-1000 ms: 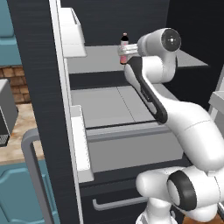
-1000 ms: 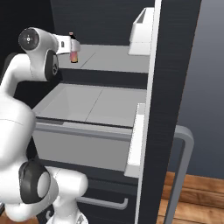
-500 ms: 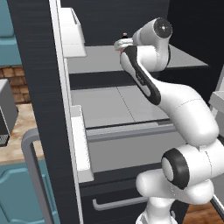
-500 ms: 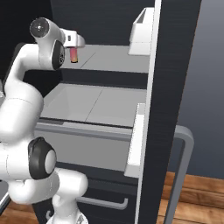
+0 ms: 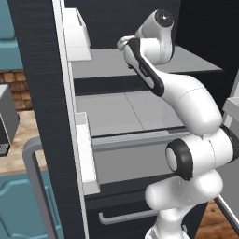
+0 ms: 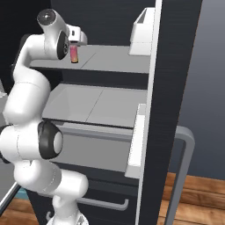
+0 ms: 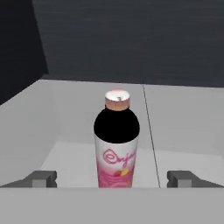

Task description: Open the fridge, grab two sodas, and place both sodas inside the bowl with ice on the dining counter.

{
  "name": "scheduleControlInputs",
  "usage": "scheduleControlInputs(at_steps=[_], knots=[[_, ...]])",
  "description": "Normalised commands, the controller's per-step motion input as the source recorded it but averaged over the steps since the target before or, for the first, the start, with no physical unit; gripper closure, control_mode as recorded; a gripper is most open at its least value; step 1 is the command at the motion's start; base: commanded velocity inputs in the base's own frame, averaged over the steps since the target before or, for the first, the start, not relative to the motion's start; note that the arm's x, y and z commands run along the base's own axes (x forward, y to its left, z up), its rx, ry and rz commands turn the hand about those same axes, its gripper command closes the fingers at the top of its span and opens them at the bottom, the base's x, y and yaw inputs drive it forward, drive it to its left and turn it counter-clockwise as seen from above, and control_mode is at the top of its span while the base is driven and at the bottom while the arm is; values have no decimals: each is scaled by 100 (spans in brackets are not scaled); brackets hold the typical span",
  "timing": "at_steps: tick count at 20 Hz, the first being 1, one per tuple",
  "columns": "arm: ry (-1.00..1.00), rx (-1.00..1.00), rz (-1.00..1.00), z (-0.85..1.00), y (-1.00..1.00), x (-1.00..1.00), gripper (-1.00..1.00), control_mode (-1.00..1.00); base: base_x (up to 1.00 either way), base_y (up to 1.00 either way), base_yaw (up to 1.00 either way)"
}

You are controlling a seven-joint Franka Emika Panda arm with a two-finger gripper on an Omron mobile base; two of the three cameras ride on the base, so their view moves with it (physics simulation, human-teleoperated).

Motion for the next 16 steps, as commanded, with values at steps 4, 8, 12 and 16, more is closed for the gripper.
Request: scheduleControlInputs(at_steps=[4, 8, 12, 16], knots=[[7, 0, 0, 0, 1, 31, -100, -100, 0, 0, 0], [5, 0, 0, 0, 0, 32, -100, -100, 0, 0, 0], [6, 0, 0, 0, 0, 33, -100, -100, 0, 0, 0], [6, 0, 0, -5, 0, 28, 100, -100, 0, 0, 0]])
